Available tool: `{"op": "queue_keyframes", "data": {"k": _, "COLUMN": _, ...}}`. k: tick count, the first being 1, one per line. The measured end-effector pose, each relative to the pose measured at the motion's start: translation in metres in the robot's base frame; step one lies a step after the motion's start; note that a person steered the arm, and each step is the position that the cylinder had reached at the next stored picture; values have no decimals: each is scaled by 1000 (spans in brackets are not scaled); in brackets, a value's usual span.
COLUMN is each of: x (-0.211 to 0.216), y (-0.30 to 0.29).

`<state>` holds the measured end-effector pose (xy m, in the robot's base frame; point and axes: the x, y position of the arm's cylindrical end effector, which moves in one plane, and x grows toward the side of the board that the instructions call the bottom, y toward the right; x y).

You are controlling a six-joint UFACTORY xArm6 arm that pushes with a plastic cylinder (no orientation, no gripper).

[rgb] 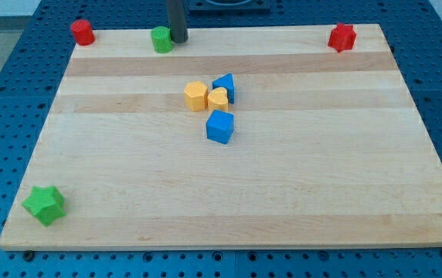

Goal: Place the green circle at the top left of the board

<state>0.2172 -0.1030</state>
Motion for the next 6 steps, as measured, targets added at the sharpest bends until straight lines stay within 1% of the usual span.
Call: {"op": "queue_keyframes", "data": {"k": 6, "x": 20, "y": -7}}
